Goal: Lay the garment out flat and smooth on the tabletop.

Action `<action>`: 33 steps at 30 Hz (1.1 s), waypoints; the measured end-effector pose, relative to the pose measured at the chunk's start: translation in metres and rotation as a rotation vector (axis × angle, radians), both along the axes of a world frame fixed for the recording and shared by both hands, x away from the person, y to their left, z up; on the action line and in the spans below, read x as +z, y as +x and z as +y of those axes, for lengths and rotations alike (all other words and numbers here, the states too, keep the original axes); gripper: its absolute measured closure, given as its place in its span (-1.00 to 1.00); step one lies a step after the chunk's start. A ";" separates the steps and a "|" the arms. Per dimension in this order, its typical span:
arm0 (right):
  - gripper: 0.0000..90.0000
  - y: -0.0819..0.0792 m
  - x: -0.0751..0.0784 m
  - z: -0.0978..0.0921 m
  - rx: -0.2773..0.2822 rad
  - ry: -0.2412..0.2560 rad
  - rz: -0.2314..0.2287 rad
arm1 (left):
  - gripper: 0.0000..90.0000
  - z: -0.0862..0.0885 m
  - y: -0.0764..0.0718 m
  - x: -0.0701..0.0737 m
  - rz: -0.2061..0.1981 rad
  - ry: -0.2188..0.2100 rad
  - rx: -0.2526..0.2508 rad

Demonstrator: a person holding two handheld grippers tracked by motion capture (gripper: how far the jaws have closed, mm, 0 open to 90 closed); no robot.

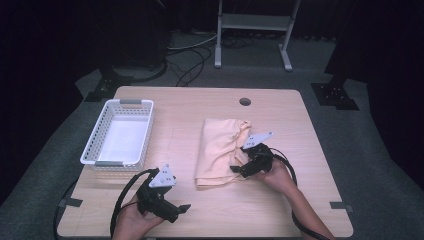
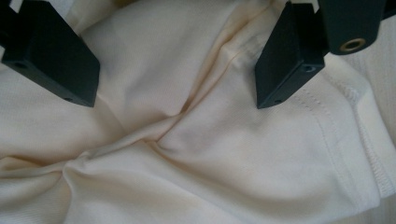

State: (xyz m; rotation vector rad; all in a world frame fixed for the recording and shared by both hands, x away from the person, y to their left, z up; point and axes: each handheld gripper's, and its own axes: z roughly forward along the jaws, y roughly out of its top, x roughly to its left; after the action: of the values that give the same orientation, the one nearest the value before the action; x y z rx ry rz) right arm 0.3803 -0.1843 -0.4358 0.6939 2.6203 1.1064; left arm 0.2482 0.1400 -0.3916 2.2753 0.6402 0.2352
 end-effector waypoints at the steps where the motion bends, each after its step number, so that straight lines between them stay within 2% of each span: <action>1: -0.69 -0.002 0.000 -0.001 0.008 -0.001 -0.004 | -0.92 0.000 0.000 0.000 0.001 0.005 -0.001; 13: -0.69 -0.027 0.000 -0.002 0.056 -0.004 -0.004 | -0.92 -0.001 0.001 -0.002 0.007 0.001 -0.003; 17: -0.69 -0.044 0.000 -0.002 0.072 -0.007 -0.003 | -0.92 -0.003 0.000 -0.002 0.008 0.006 -0.007; 23: -0.69 -0.061 -0.002 -0.004 0.060 0.007 -0.008 | -0.92 -0.004 0.001 -0.004 0.016 -0.003 -0.011; 29: -0.69 -0.086 -0.002 -0.006 0.070 0.007 -0.007 | -0.92 -0.009 -0.002 -0.002 0.005 0.002 -0.026; 33: -0.69 -0.096 -0.002 -0.007 0.074 0.010 -0.011 | -0.92 -0.011 -0.003 -0.001 0.001 0.005 -0.030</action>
State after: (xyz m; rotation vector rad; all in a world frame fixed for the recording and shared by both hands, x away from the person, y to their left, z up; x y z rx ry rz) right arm 0.2844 -0.1913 -0.4382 0.5954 2.6531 1.1405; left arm 0.2453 0.1292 -0.3927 2.2880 0.6061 0.2206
